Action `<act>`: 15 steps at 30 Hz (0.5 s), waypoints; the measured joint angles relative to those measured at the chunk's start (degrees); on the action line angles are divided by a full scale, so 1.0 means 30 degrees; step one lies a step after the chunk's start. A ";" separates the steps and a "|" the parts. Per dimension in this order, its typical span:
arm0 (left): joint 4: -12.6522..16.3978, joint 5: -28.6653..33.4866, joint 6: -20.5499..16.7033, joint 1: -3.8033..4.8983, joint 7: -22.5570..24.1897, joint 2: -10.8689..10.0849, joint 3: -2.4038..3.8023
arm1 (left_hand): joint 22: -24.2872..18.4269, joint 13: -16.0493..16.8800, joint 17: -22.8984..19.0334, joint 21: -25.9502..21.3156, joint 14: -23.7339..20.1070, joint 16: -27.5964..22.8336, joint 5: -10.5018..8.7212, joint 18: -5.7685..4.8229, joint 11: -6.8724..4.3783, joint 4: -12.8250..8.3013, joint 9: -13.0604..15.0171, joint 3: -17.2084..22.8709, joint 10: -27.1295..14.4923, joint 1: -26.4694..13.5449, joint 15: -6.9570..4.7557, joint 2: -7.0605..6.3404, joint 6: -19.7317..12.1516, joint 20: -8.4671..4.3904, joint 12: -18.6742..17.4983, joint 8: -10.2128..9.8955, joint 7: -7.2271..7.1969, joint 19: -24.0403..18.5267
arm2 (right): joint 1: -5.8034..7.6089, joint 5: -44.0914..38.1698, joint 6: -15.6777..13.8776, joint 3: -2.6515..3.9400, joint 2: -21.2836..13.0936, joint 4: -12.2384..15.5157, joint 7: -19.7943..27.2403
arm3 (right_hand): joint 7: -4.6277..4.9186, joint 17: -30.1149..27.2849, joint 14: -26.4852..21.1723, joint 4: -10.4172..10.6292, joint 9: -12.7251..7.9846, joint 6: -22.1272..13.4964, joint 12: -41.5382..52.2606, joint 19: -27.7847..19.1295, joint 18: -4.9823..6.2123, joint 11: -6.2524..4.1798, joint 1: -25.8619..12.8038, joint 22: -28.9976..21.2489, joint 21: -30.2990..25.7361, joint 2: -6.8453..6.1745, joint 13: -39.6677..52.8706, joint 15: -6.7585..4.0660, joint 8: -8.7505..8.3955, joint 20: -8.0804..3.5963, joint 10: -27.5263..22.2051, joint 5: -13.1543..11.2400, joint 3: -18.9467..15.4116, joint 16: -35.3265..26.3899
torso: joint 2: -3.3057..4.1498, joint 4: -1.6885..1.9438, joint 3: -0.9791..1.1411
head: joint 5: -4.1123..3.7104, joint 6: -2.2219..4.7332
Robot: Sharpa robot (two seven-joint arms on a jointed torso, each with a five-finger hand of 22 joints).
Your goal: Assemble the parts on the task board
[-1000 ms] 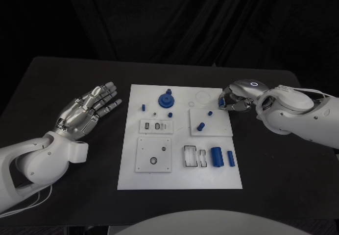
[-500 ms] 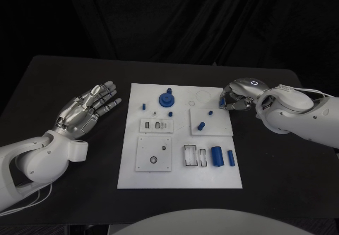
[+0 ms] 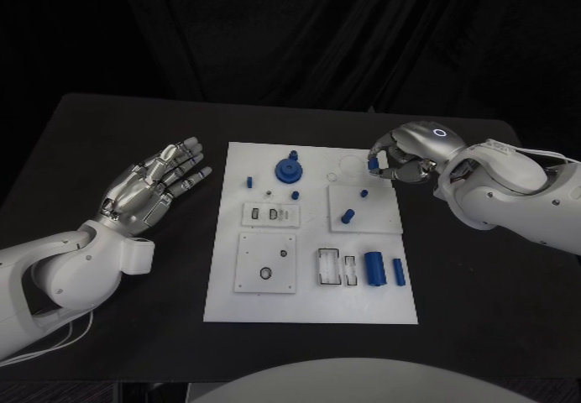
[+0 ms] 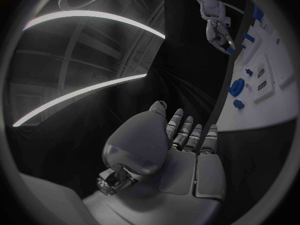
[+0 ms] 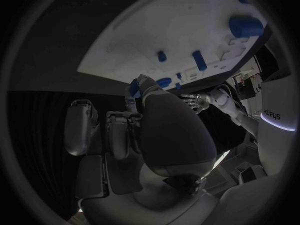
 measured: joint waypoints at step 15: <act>-0.0020 0.0000 0.0015 -0.0002 -0.0018 0.0151 -0.0001 | 0.0000 0.0000 0.0000 0.0000 0.0000 0.0000 0.0000 0.0001 -0.0001 -0.0052 -0.0001 0.0053 -0.0001 0.0000 0.0001 0.0000 -0.0001 0.0000 0.0000 0.0000 0.0000 0.0000 | -0.0796 0.0018 0.0159 -0.0012 0.3183 0.1910 0.0086 | -0.0039 0.0000 0.0000 -0.0073 0.0000 -0.0283 0.0000 0.0385 -0.0001 0.0071 0.0000 -0.0002 0.0349 -0.0003 -0.0001 0.0000 0.0000 0.0037 0.0069 0.1202 0.0195 0.0000 | -0.0026 0.0044 -0.0066 | 0.0240 -0.0137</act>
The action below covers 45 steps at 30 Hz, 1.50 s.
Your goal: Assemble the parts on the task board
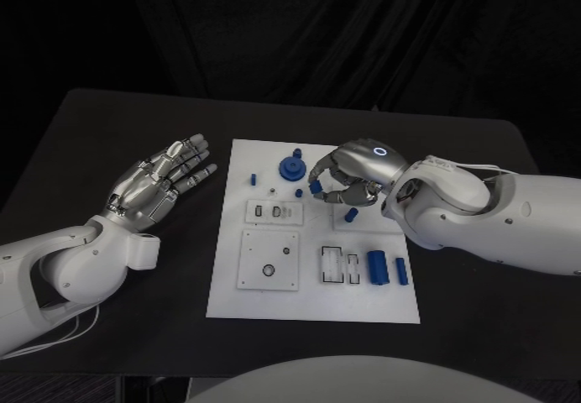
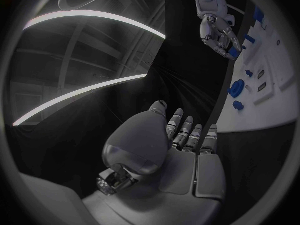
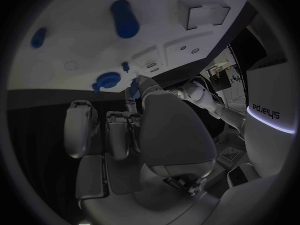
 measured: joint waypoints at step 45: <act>-0.0248 -0.0001 0.0094 0.0000 -0.0345 0.0161 0.0001 | 0.0000 0.0000 0.0000 0.0000 0.0000 0.0074 -0.0001 0.0000 -0.0001 -0.0053 -0.0001 0.0053 -0.0001 0.0000 0.0000 0.0000 0.0001 0.0000 0.0000 0.0000 0.0000 0.0000 | -0.0899 -0.1539 0.2004 0.0093 0.2984 -0.1348 -0.1997 | 0.0475 0.0000 -0.0005 -0.0186 0.0010 -0.0747 0.0000 -0.0047 0.0002 0.0414 -0.0398 0.0009 -0.0119 -0.0176 0.0000 0.0283 0.1001 0.0172 -0.0006 0.0262 0.0183 0.0000 | 0.0013 -0.0022 0.0038 | 0.0192 -0.0368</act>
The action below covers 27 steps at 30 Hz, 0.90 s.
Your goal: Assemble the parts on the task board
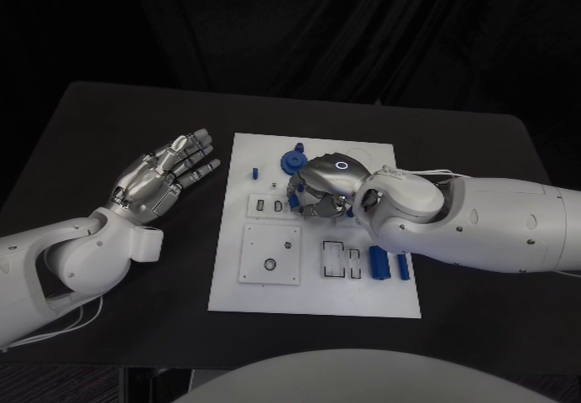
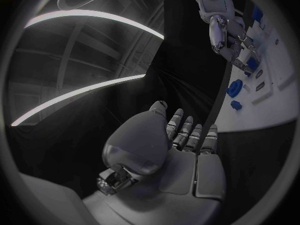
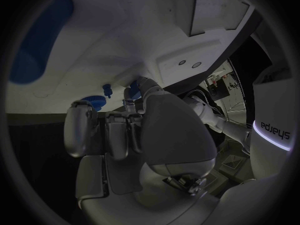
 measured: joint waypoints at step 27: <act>-0.0183 0.0000 0.0081 0.0000 -0.0106 0.0162 0.0000 | 0.0000 0.0000 0.0000 0.0000 0.0000 -0.0001 0.0000 0.0001 0.0000 0.0013 -0.0001 0.0010 0.0000 0.0000 0.0000 0.0000 0.0000 0.0000 0.0000 0.0000 0.0001 0.0000 | 0.1054 -0.0403 0.3183 -0.0035 -0.0466 0.0979 -0.1689 | -0.0011 0.0000 -0.0002 -0.0160 0.1397 -0.0005 0.0000 -0.0069 0.0001 -0.0001 -0.0187 -0.0006 -0.0248 -0.0196 0.0000 -0.0002 -0.0114 0.0068 0.0001 0.0369 0.0149 0.0000 | -0.0013 0.0016 -0.0038 | 0.0608 -0.0064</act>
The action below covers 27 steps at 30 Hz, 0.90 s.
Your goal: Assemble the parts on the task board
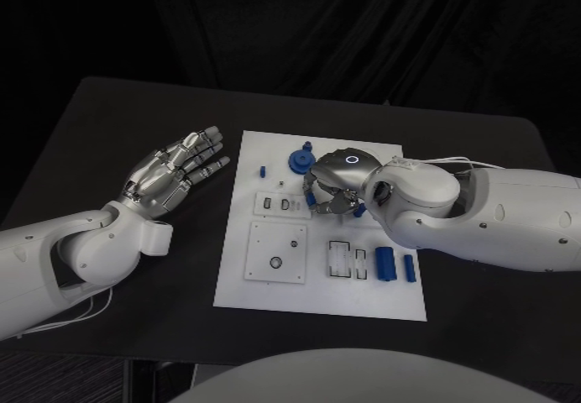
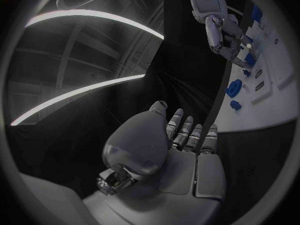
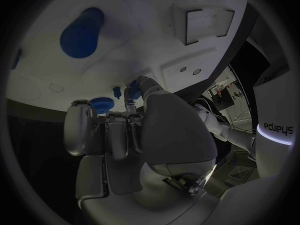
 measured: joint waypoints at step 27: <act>-0.0073 -0.0001 0.0073 0.0000 -0.0033 0.0090 0.0000 | 0.0000 0.0000 0.0000 0.0000 0.0070 0.0000 0.0000 -0.0001 -0.0001 -0.0013 -0.0001 0.0097 -0.0001 0.0000 0.0070 0.0000 -0.0070 0.0000 0.0000 0.0000 0.0069 0.0000 | 0.0092 -0.0069 0.0494 0.0054 0.0371 -0.0332 -0.0203 | 0.0148 0.0000 -0.0001 -0.0041 0.2289 -0.1081 0.0000 -0.0207 0.0307 0.0000 -0.0718 -0.0004 -0.0421 0.0196 0.0000 0.0000 -0.0794 0.0070 0.0000 -0.2769 0.0051 0.0000 | 0.0027 -0.0007 0.0031 | 0.0057 0.0004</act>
